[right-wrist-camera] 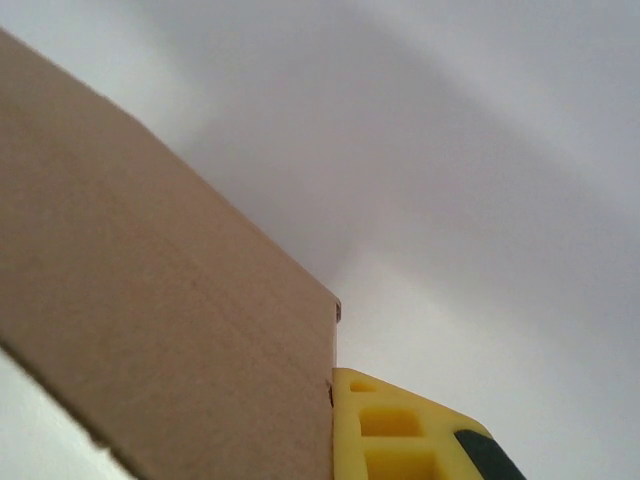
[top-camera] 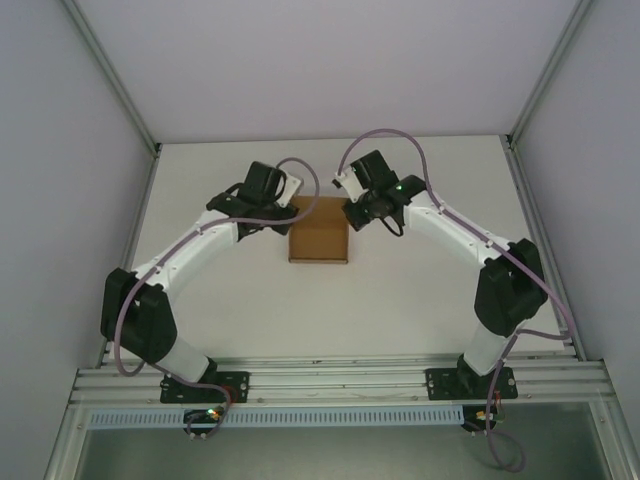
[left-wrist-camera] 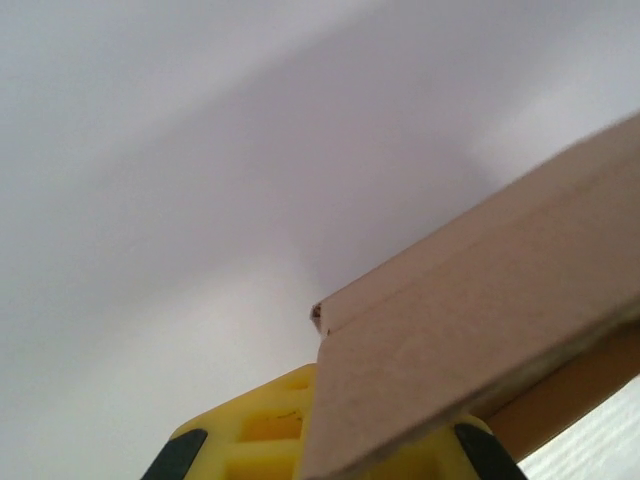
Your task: Assemble paper box
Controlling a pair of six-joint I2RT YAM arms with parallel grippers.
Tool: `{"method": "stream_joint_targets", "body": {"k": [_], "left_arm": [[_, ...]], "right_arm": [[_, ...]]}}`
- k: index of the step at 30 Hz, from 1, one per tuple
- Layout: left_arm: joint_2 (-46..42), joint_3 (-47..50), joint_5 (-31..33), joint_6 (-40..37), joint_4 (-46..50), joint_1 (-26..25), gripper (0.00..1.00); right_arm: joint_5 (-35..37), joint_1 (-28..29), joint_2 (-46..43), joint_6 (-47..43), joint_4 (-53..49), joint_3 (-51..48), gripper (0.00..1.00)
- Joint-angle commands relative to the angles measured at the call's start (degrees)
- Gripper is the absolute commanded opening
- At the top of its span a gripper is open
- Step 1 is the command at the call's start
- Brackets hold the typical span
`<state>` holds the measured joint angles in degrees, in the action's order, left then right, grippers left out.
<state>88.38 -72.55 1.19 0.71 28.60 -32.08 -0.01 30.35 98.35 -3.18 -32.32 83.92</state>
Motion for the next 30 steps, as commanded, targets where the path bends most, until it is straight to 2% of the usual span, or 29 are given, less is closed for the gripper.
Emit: {"method": "stream_joint_targets", "body": {"k": [1,5,10,14,20,30], "left_arm": [[-0.24,1.62,5.67,19.14,-3.80,-0.77,0.00],[1.02,4.60,7.72,28.32,-9.27,-2.56,0.00],[3.28,4.85,11.58,30.73,-10.18,-3.76,0.00],[4.40,7.18,12.31,34.14,-13.94,-3.78,0.00],[6.49,7.96,10.51,31.99,-16.15,-4.09,0.00],[3.97,16.56,8.78,31.77,-18.92,-5.53,0.01]], "right_arm": [[3.98,0.13,-2.41,21.12,13.59,-3.50,0.01],[3.99,0.16,-2.02,35.56,23.13,-7.17,0.00],[3.16,0.98,0.32,40.73,25.90,-6.64,0.00],[4.40,3.06,0.83,38.94,27.13,-8.47,0.00],[10.00,4.96,1.20,35.66,27.77,-11.52,0.00],[20.19,7.89,-0.22,34.50,29.04,-18.62,0.01]]}}
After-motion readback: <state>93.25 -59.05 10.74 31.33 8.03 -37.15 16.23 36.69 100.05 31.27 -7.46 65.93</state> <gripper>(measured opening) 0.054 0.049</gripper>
